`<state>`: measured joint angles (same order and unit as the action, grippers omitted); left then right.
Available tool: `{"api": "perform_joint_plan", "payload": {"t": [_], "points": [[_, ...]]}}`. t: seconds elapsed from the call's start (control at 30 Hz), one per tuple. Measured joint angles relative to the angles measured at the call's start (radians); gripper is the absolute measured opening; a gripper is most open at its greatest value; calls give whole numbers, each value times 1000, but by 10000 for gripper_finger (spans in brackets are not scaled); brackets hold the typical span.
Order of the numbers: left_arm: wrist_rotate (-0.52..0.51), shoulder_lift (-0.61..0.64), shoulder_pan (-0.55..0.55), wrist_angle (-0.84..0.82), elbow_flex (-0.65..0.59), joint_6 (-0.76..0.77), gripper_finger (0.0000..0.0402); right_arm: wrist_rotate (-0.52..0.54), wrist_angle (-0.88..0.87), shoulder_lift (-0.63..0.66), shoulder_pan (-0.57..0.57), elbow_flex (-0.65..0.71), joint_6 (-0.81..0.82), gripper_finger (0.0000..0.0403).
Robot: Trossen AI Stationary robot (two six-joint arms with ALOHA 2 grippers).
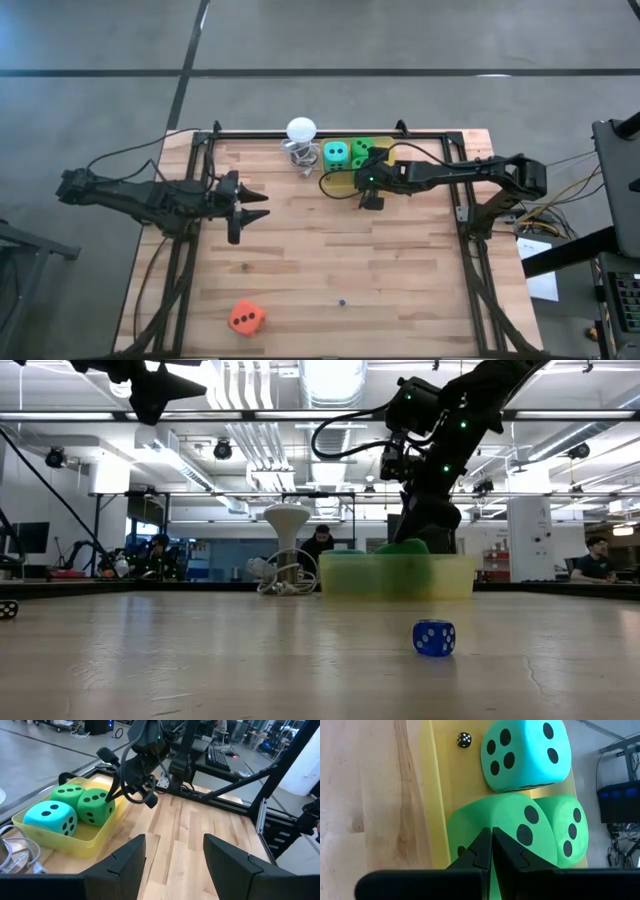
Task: Pick & Place Dice
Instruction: Put the large green dice into the yellow bin
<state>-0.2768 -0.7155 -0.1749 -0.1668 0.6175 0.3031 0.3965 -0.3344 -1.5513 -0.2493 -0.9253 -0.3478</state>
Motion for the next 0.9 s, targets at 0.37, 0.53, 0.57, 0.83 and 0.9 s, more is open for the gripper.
{"api": "perform_joint_plan", "payload": {"t": [0.37,0.53,0.57,0.83,0.9], "points": [[-2,-1,0,-10,-1,0,203,-13,-7,0,3,0,27,9],[-3,-1,0,-11,-1,-10,203,-95,-39,0,7,0,52,43],[-3,-1,0,-11,-1,-13,203,-95,-42,0,9,0,55,56],[-2,-1,0,-24,-1,-16,203,-86,-61,6,11,-14,118,162],[-2,-1,0,-34,-1,-16,203,-84,-84,15,11,-35,144,179]]}}
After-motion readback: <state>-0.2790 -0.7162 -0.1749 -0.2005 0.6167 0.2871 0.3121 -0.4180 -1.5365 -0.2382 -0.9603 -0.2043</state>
